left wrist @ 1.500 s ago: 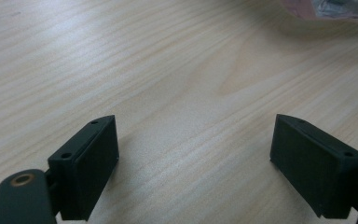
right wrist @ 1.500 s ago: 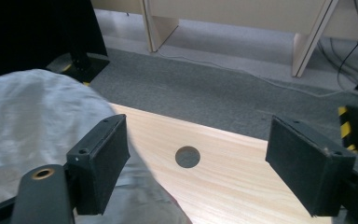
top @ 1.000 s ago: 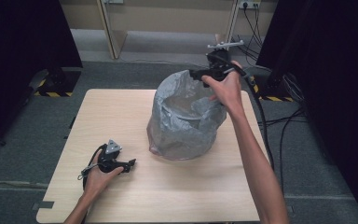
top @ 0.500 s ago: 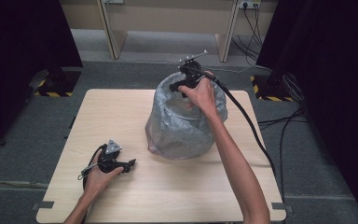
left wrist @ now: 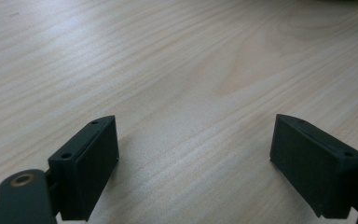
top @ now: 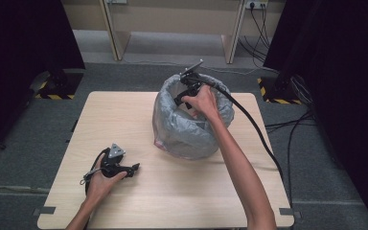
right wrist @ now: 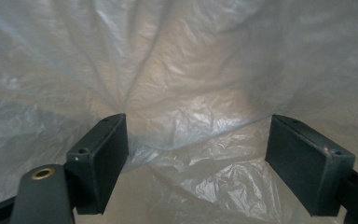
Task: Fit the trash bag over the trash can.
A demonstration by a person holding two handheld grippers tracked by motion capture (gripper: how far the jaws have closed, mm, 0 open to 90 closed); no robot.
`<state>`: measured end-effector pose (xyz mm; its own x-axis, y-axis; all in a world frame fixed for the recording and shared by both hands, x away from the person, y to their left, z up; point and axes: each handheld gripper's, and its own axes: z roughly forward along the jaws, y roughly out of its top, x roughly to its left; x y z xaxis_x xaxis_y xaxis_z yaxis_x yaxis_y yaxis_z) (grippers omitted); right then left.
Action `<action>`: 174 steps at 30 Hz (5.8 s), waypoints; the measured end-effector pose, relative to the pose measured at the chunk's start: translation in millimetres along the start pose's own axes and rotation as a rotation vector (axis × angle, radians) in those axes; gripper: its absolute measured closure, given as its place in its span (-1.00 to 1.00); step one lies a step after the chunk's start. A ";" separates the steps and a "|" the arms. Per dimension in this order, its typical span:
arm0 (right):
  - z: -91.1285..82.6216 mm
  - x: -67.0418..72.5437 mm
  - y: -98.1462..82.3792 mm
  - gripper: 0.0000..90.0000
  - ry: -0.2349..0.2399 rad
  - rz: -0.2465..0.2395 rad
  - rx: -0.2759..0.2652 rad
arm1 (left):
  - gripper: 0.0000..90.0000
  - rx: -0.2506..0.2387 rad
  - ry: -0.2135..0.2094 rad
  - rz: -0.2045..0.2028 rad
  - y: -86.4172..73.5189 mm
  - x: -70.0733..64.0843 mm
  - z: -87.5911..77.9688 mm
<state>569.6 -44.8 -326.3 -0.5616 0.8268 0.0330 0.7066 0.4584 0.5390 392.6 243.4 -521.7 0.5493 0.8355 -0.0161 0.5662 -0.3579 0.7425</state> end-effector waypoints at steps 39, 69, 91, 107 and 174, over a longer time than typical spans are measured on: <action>-70.7 -4.2 0.4 -0.54 -0.014 0.067 -0.229 | -0.68 0.000 -0.009 0.008 0.0 -0.1 0.1; -127.2 -94.1 -41.6 -0.58 -0.078 0.188 -0.406 | -0.68 -0.001 -0.014 0.012 0.0 -0.5 0.3; -99.6 -140.7 -105.8 -0.67 -0.106 0.235 -0.494 | -0.69 -0.002 -0.014 0.012 0.0 -0.5 0.3; -72.1 -148.9 -140.1 -0.66 -0.125 0.239 -0.468 | -0.69 -0.002 -0.014 0.011 0.0 -0.5 0.4; 28.2 -101.5 -267.4 -0.61 -0.114 0.181 -0.314 | -0.75 0.004 -0.028 0.023 0.5 -1.0 1.3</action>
<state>449.9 -242.1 -497.5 -0.3754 0.9244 0.0673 0.6138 0.1935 0.7654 393.2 241.9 -522.2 0.5789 0.8152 -0.0175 0.5554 -0.3785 0.7404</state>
